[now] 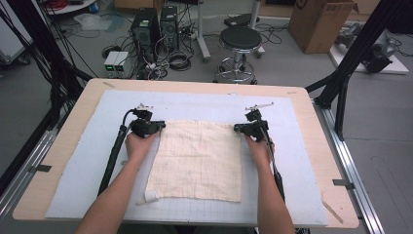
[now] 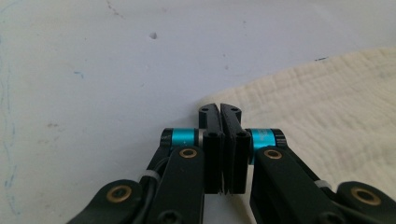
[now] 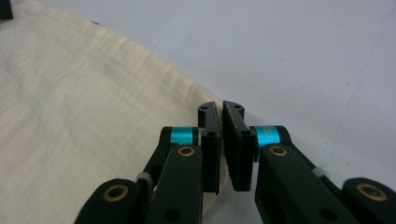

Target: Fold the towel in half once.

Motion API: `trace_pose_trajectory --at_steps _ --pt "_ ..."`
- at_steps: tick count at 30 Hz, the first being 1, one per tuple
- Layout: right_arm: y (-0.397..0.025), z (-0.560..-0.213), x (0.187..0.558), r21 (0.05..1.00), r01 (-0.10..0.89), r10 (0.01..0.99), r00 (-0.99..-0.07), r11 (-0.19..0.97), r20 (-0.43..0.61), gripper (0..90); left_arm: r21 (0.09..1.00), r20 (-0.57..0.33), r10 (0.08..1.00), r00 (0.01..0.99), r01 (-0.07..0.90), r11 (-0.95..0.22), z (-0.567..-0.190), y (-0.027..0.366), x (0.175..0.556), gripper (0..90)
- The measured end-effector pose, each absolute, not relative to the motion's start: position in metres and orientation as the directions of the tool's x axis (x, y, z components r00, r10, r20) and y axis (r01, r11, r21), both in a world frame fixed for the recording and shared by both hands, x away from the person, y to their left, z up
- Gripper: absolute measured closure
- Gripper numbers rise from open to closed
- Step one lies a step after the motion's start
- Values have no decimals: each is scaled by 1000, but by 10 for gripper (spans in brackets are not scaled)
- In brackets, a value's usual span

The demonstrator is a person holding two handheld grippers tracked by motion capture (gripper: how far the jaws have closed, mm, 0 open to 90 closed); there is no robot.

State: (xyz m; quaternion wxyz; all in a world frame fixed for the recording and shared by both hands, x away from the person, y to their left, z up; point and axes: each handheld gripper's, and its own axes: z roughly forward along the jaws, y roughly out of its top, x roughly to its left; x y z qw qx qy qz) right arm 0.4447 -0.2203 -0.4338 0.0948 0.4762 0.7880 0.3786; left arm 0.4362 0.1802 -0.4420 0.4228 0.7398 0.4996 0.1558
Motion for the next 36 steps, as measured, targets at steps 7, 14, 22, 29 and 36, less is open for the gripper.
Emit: trace_pose_trajectory --at_steps 7,14,22,29,36 --pt "-226 -427 442 710 662 800 -549 239 243 859 804 -201 860 468 581 -128 -433 185 433 874" --pt "-228 -417 436 736 639 761 -587 225 277 859 819 -189 844 502 554 -146 -423 187 426 875" --pt "-231 -406 428 753 619 734 -614 221 290 859 833 -173 825 538 527 -169 -411 189 417 875" --pt "-233 -398 420 768 600 712 -639 224 291 859 849 -168 812 559 501 -168 -405 191 407 875" --pt "-231 -389 411 782 583 683 -664 219 303 859 862 -168 796 581 478 -167 -401 194 396 875"
